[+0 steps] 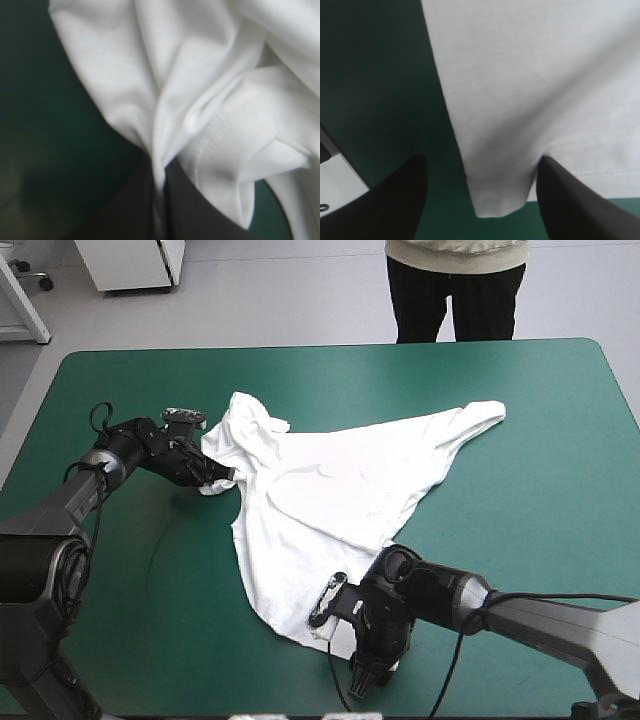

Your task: Fold the cloth

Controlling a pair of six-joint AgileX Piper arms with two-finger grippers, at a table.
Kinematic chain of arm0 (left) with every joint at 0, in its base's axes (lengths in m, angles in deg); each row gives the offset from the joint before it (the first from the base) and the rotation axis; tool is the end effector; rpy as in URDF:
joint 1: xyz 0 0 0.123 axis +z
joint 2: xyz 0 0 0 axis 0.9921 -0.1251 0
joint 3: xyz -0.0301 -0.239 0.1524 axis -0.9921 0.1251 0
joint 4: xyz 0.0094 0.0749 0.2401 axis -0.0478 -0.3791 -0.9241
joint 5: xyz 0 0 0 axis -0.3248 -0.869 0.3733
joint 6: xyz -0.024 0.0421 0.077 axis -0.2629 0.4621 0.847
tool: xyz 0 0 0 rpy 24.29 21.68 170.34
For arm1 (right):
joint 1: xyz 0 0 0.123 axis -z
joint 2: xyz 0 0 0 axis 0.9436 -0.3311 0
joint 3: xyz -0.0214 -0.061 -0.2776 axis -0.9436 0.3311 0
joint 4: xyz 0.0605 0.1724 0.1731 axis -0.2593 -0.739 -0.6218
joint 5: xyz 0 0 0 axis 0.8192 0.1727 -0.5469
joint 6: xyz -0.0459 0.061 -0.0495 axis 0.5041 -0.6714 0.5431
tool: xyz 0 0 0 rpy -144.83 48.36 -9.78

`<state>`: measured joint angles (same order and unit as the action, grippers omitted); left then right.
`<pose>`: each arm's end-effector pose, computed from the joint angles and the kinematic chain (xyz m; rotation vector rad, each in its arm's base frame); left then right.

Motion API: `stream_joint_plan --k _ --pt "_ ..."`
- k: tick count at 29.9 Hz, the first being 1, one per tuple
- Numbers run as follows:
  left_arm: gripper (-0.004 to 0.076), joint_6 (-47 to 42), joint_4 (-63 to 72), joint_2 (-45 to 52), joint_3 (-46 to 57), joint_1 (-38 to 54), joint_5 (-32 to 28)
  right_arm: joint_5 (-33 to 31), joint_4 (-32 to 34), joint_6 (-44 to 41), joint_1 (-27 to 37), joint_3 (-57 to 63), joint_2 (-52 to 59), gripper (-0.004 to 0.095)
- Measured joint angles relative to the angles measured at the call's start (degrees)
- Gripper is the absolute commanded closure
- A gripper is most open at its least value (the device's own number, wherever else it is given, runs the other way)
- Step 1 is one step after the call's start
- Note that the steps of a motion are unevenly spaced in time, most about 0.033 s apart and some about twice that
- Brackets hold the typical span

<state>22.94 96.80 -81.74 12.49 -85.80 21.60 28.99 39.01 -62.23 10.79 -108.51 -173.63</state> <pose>0.3850 -0.0396 0.2092 0.3571 2.6729 -0.2571 0.1311 0.2402 0.2227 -1.6240 2.6567 0.1607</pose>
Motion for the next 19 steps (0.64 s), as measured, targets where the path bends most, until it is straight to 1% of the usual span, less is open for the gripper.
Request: stream_joint_plan --k 3,5,8,12,19 --pt "0.0733 0.00 -0.35 0.00 0.00 -0.18 0.00 -0.63 -0.55 1.04 0.00 0.82 -1.21 0.0355" --pt "0.0733 0.00 -0.50 0.00 -0.01 -0.25 0.00 0.50 -0.65 1.55 0.00 2.15 -0.97 0.0417" --pt "0.0733 0.00 -0.54 0.00 -0.01 -0.25 0.00 3.13 -0.10 1.69 0.00 4.02 0.13 0.0595" --pt "0.0733 0.00 -0.54 0.00 -0.01 -0.25 0.00 4.72 1.60 1.50 0.22 4.85 0.53 0.0924" --pt "0.0733 0.00 -0.55 0.00 -0.06 -0.25 0.11 6.02 1.64 1.81 0.50 5.21 0.92 0.0915"
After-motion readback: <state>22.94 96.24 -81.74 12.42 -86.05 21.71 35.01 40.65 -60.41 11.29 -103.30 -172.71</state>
